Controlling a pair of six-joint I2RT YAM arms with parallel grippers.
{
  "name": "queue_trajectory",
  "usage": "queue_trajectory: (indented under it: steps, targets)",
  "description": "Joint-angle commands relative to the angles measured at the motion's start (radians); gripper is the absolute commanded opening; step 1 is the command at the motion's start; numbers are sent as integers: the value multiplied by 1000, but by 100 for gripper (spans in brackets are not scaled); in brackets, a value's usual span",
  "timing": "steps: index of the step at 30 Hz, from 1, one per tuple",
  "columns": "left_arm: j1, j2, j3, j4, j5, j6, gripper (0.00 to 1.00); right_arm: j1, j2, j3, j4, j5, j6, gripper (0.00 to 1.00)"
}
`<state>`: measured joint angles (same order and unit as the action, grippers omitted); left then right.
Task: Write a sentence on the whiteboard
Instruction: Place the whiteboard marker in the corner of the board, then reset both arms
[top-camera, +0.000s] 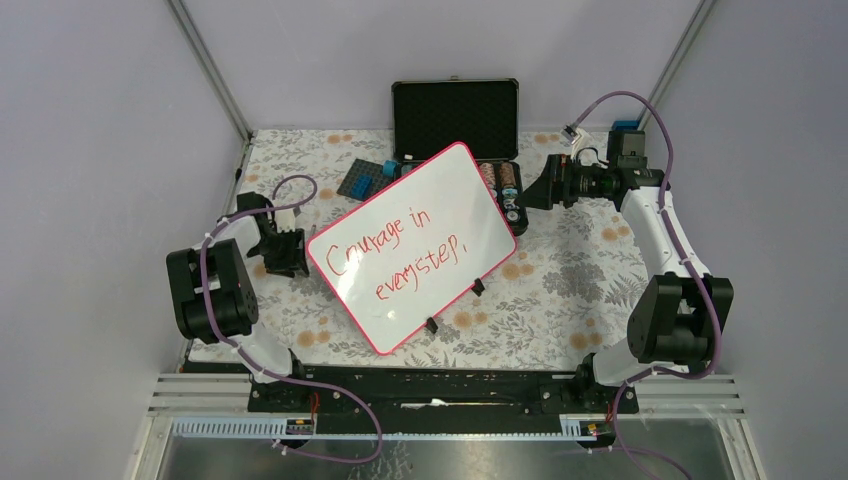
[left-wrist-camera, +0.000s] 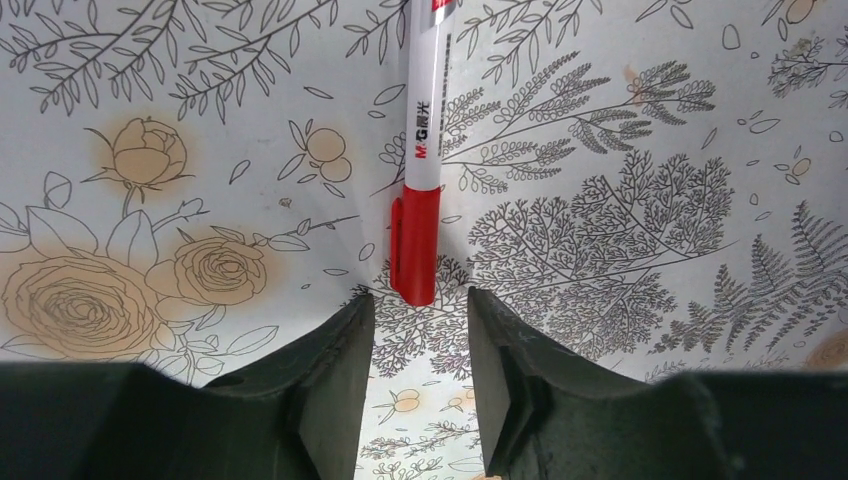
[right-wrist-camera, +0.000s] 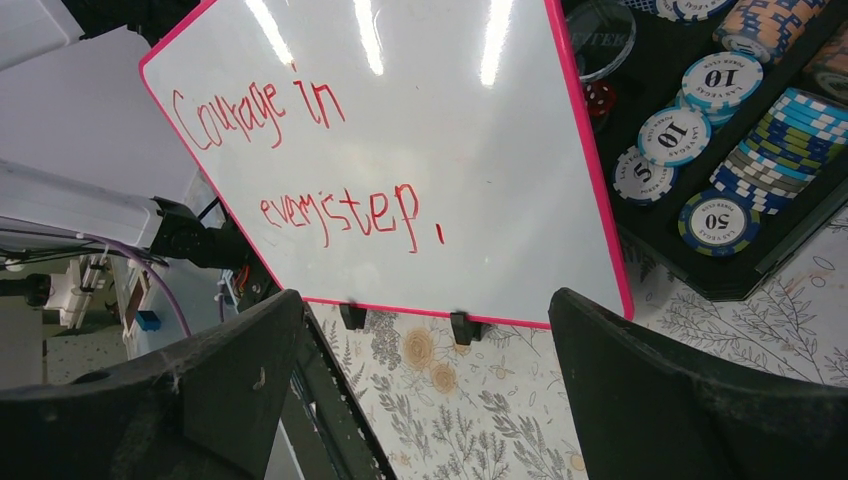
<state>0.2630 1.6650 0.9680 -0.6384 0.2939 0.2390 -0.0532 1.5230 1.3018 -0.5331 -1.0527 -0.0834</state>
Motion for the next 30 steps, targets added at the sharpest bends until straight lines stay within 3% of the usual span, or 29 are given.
queue_trajectory:
  steps: [1, 5, 8, 13, 17, 25, 30]
  targets:
    - [7, 4, 10, -10, -16, 23, 46, 0, -33, 23, -26, 17, -39, 100]
    - [6, -14, 53, -42, -10, 28, 52, 0, -26, 48, -73, 32, -74, 100]
    - [6, -43, 140, -103, 6, 36, 65, 0, -24, 80, -113, 49, -107, 100]
    - [7, -69, 370, -222, 37, 51, 89, -11, -15, 156, -165, 89, -154, 100]
    - [12, -49, 584, -305, 54, 67, 99, -45, 5, 235, -209, 117, -189, 100]
    - [23, -29, 884, -352, 95, -1, 99, -180, 73, 413, -262, 156, -248, 100]
    - [57, -74, 898, -279, 102, -48, 99, -285, 145, 510, -297, 147, -281, 100]
